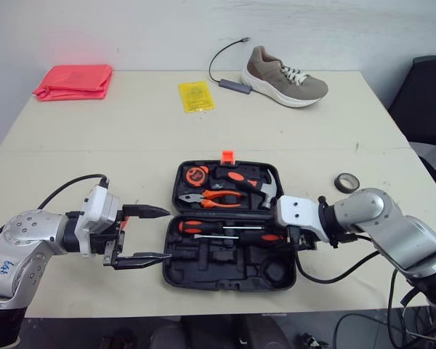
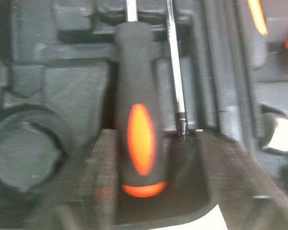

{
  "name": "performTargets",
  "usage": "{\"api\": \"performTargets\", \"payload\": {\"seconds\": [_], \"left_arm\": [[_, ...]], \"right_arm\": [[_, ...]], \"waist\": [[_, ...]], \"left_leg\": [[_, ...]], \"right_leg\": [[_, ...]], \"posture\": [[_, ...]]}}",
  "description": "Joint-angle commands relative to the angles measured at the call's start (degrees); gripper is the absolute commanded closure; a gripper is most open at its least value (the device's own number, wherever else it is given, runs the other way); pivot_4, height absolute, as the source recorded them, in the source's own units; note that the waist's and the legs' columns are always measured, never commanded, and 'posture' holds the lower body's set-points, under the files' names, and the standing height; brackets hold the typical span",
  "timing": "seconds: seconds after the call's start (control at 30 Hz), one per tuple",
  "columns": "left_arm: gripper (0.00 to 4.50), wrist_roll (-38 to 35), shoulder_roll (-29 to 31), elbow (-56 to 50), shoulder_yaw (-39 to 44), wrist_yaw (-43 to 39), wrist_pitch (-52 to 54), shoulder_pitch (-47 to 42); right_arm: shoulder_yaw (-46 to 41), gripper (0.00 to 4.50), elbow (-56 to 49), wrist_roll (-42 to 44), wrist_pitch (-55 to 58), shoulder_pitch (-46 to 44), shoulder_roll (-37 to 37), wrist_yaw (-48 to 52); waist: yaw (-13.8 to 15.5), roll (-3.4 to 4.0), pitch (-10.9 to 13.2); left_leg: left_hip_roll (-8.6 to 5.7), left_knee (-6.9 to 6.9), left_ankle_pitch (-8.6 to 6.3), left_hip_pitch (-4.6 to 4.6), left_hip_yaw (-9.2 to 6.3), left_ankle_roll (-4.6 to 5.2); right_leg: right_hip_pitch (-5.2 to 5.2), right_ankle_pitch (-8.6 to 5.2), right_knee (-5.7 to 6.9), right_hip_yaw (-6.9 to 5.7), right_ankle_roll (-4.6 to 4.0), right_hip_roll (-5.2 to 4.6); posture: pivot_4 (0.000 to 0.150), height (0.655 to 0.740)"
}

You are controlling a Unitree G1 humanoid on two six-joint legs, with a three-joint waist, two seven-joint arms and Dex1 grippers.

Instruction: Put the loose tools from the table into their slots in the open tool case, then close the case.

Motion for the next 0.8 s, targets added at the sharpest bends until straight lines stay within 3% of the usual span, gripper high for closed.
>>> {"api": "performTargets", "payload": {"seconds": [0.03,0.4,0.6,0.7,0.8], "left_arm": [[0.00,-0.4,0.0,-1.0,0.2,-0.2,-0.4,-0.6],[0.00,0.0,-0.3,-0.9,0.0,0.0,-0.9,-0.9],[0.00,0.6,-0.9,-0.3,-0.6,-0.1,-1.6,-1.3],[0.00,1.0,-1.5,-0.3,-1.3,-0.3,-2.0,-1.7],[0.00,1.5,-1.7,0.0,-2.1,-0.8,-2.6,-2.1]], "right_arm": [[0.1,1.60,-0.3,0.2,1.8,0.1,-1.9,2.9],[-12.5,1.60,1.8,7.8,-5.3,1.3,-3.0,8.4],[-19.6,1.60,0.0,17.1,-12.8,7.3,10.5,3.9],[-18.1,2.39,0.8,15.0,-18.2,10.4,18.0,-0.3],[-14.7,3.90,3.2,9.9,-24.1,11.8,20.8,-1.6]], "waist": [[0.0,0.00,0.0],[-0.2,0.01,0.0],[-0.3,-0.01,0.0],[-0.3,0.00,0.0],[-0.3,0.00,0.0]], "left_leg": [[0.00,0.00,0.00,0.00,0.00,0.00],[0.00,0.02,0.00,0.00,0.00,0.01],[0.05,0.04,-0.01,0.01,-0.01,-0.02],[0.04,0.06,0.00,0.01,-0.01,-0.03],[-0.01,0.09,0.00,0.01,0.01,-0.02]], "right_leg": [[0.00,0.00,0.00,0.00,0.00,0.00],[-0.01,0.00,0.04,0.01,0.00,0.04],[0.01,0.00,0.09,0.03,0.00,0.10],[0.01,0.00,0.15,0.03,0.00,0.12],[0.00,0.00,0.17,0.02,0.01,0.16]], "posture": [[0.150,0.7400],[0.150,0.7400],[0.150,0.7400],[0.150,0.7400],[0.150,0.7400]]}}
